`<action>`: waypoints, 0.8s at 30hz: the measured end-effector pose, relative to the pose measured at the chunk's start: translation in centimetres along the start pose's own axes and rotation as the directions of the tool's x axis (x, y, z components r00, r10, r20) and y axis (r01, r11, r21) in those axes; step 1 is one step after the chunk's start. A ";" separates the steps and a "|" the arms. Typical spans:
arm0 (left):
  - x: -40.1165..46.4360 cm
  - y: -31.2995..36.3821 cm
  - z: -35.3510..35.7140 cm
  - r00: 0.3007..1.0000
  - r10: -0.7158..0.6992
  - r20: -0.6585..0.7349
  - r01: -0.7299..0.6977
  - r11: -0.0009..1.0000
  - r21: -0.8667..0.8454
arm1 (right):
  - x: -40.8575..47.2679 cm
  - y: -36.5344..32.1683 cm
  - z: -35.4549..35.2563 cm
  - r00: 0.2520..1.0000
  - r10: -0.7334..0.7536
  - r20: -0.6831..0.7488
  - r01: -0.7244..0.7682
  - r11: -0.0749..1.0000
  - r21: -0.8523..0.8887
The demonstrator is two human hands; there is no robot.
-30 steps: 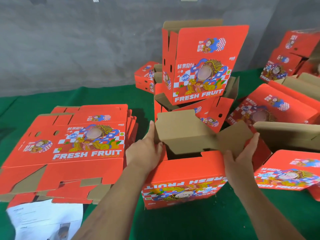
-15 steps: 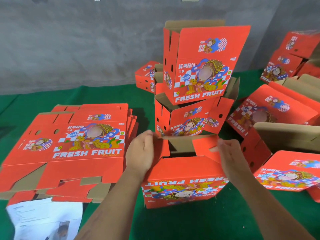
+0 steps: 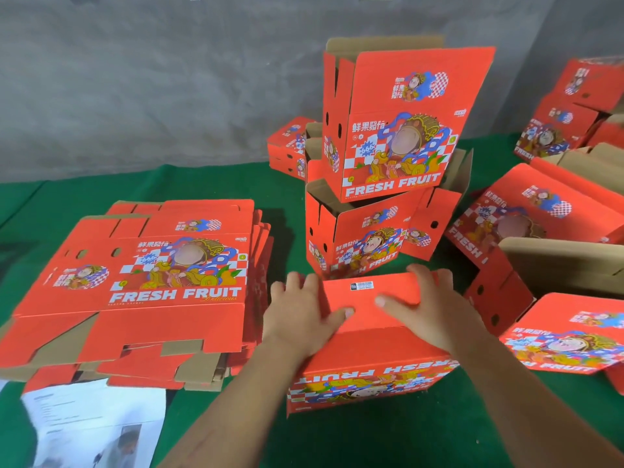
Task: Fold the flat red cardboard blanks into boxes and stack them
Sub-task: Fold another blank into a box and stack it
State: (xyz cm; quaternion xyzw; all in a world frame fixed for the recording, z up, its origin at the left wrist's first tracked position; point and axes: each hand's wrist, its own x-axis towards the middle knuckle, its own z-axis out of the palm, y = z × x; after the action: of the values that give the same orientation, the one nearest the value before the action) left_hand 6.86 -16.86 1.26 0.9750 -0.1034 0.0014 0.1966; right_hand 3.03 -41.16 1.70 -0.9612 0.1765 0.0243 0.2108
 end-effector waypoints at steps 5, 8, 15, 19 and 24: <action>-0.8 -1.9 -1.0 0.805 -0.420 0.420 0.537 0.213 -0.816 | -0.1 0.7 -1.4 0.995 0.100 0.007 -0.088 0.833 0.547; -2.4 -2.2 -1.6 0.619 -0.140 0.773 0.758 -0.150 -0.634 | -1.4 0.3 -1.5 0.991 0.127 -0.030 -0.087 0.814 0.574; -3.9 -3.0 -1.7 0.953 -0.214 0.216 0.136 -0.337 -0.932 | -2.8 0.9 -3.3 0.988 0.139 -0.063 -0.052 0.698 0.714; -4.0 -4.2 -0.8 0.945 -0.294 0.143 0.089 -0.188 -0.978 | -3.4 2.4 -1.6 0.956 -0.128 0.263 -0.100 0.702 0.705; -4.2 -4.6 2.1 0.958 -0.259 0.125 0.121 -0.033 -0.992 | -4.2 4.8 1.4 0.969 -0.175 0.176 0.002 0.714 0.701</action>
State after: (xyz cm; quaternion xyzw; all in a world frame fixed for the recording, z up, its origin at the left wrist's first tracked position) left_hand 3.63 -12.64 -2.61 0.5516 0.0707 -0.0511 0.8296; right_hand -2.60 -43.28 -0.99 -0.8093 0.1005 0.0570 0.5759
